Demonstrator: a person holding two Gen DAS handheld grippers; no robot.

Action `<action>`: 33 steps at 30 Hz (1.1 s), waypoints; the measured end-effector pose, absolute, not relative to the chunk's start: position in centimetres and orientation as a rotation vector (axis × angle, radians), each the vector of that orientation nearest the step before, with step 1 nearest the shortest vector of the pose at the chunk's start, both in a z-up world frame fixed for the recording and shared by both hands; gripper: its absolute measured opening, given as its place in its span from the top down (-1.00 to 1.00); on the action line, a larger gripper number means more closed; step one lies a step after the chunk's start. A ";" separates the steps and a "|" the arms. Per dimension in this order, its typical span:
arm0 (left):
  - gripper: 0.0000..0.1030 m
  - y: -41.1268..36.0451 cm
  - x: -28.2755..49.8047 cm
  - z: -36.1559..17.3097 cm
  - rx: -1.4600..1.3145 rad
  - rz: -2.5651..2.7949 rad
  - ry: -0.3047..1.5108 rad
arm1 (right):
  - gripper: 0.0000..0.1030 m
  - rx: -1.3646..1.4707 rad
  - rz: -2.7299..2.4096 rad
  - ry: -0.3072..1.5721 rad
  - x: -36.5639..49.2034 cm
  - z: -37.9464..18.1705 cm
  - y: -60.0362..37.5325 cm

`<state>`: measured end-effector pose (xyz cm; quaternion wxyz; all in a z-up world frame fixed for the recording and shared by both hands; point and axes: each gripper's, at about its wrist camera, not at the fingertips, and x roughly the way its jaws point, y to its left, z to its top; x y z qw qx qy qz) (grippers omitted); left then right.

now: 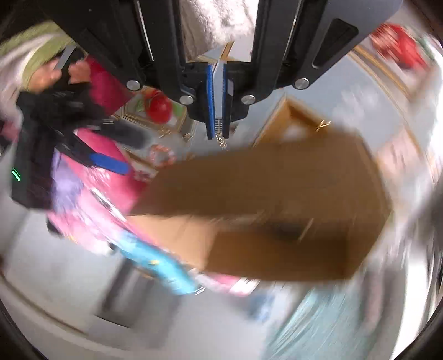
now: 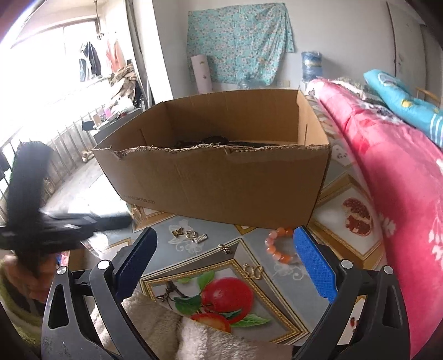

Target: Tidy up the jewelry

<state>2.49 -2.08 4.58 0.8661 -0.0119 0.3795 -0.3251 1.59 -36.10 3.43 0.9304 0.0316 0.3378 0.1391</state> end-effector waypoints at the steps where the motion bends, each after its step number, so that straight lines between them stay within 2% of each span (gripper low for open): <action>1: 0.91 -2.5 3.0 3.7 -0.002 -0.663 0.828 | -0.84 0.068 0.283 0.694 1.6 3.3 -36.1; 3: 0.92 -2.4 4.7 1.0 -0.003 -0.586 0.954 | -0.84 0.087 0.283 0.699 1.8 3.2 -36.2; 4: 0.92 -1.9 4.9 0.8 -0.036 -0.596 0.958 | -0.84 0.092 0.288 0.698 1.7 3.3 -36.2; 7: 0.92 -1.7 4.0 2.3 -0.007 -0.601 0.869 | -0.84 0.073 0.287 0.682 1.3 3.3 -36.1; 13: 0.92 -1.0 4.5 1.3 -0.006 -0.562 0.894 | -0.84 0.098 0.313 0.700 1.6 2.9 -35.7; 17: 0.92 -0.1 4.0 -0.7 0.071 -0.486 0.942 | -0.75 0.079 0.335 0.701 1.7 3.0 -34.9; 24: 0.91 -0.4 2.0 -0.7 0.220 -0.451 0.895 | -0.58 0.065 0.361 0.722 2.3 2.9 -33.6; 33: 0.90 0.1 0.7 -0.4 0.296 -0.457 0.886 | -0.50 0.030 0.409 0.756 3.0 2.6 -31.2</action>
